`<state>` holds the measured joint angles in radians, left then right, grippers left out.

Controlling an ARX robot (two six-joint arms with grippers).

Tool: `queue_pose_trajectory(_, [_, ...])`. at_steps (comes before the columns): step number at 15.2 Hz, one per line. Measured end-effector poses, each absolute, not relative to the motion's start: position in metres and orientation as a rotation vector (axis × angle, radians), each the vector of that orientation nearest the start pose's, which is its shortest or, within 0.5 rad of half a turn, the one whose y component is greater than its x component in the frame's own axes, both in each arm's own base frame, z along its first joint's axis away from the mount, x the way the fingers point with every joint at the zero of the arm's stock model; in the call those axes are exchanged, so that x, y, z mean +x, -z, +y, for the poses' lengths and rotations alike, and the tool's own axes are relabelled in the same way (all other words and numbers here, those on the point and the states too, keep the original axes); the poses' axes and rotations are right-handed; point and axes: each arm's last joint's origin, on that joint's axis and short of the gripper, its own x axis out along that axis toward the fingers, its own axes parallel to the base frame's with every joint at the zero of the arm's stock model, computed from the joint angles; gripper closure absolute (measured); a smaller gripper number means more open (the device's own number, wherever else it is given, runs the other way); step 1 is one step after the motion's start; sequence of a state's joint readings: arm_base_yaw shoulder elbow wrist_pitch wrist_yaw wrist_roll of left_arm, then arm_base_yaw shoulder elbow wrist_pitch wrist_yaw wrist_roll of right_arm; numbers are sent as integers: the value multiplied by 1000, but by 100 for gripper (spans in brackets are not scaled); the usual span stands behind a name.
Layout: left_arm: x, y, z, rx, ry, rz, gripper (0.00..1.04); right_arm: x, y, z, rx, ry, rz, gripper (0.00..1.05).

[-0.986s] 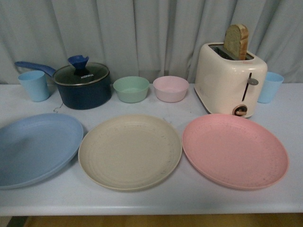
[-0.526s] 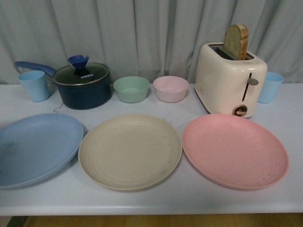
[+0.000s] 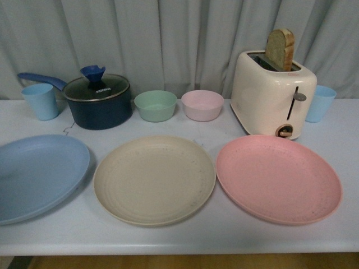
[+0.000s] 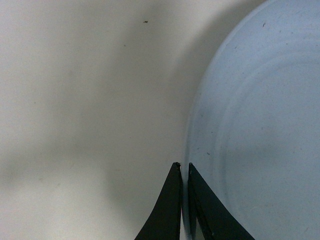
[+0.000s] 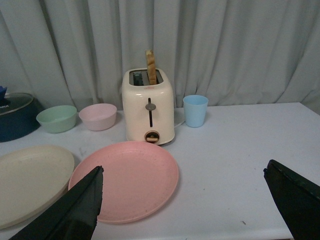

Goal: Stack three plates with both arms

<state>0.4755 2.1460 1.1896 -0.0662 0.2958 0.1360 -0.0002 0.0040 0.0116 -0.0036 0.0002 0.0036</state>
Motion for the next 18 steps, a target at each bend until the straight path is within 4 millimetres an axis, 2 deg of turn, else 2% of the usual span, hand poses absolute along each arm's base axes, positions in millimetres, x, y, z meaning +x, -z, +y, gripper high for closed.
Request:
queue_pose_trajectory(2, [359,-97,183,-317,-103,939,103,97,-167,0,4,0,-4,6])
queue_pose_trajectory(5, [352,-141,184,-401,-88,856,103,97,-167,0,4,0,-4,6])
queue_pose_trajectory(7, [349,-170,173,-413,-69,815,103,97,-167,0,4,0,-4,6])
queue_pose_trajectory(8, [348,-187,154,-390,-28,794,103,97,-167,0,4,0,-4,6])
queue_pose_trajectory(10, [353,-185,111,-360,65,836,103,97,-167,0,4,0,-4,6])
queue_pose_trajectory(13, [365,-176,62,-330,153,859,103,97,-167,0,4,0,-4,6])
queue_pose_trajectory(18, [378,-142,3,-321,175,936,103,97,-167,0,4,0,-4,6])
